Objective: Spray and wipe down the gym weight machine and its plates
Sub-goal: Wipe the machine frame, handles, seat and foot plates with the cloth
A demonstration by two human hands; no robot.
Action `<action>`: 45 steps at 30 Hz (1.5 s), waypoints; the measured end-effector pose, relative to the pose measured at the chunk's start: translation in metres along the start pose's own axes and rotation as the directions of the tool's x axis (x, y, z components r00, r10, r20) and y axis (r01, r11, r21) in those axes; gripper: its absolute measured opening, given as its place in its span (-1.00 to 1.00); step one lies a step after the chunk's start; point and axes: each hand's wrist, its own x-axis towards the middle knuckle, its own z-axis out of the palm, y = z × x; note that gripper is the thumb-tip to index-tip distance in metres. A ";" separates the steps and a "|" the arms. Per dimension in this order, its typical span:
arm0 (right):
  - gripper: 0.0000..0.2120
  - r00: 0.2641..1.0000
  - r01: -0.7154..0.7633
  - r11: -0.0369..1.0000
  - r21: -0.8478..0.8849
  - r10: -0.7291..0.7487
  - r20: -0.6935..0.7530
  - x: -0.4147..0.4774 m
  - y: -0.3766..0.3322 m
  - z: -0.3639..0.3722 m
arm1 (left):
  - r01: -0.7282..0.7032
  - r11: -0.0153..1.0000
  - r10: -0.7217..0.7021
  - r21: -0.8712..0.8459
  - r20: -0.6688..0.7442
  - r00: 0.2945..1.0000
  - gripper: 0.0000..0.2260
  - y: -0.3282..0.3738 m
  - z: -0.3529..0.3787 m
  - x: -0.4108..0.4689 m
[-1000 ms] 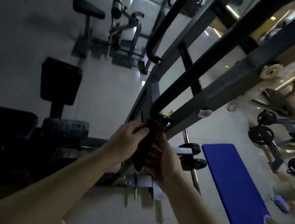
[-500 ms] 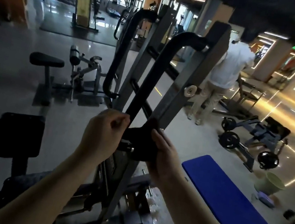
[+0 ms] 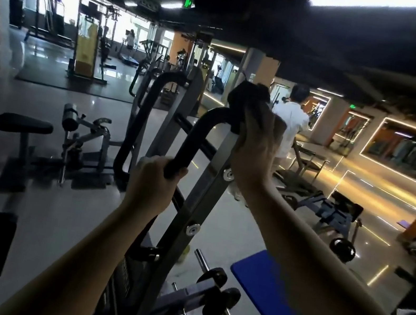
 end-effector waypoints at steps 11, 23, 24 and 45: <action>-0.70 0.897 0.172 0.937 -0.304 -0.021 0.441 0.099 -0.021 -0.032 | -0.055 0.997 0.055 -0.056 -0.002 0.998 -0.69 -0.010 0.005 0.004; -0.84 0.856 -0.283 0.956 0.081 0.213 0.472 0.112 -0.004 -0.033 | -0.119 0.991 0.121 -0.067 0.031 0.992 -0.67 -0.020 0.007 0.007; -0.88 0.870 -0.298 0.948 0.115 0.220 0.441 0.108 -0.001 -0.032 | -0.126 0.990 0.129 -0.066 0.029 0.991 -0.64 -0.019 0.006 0.007; -0.79 0.745 -0.655 0.674 0.341 0.501 0.440 0.008 0.031 -0.060 | -0.119 0.992 0.121 -0.044 0.039 0.992 -0.65 -0.025 0.011 0.007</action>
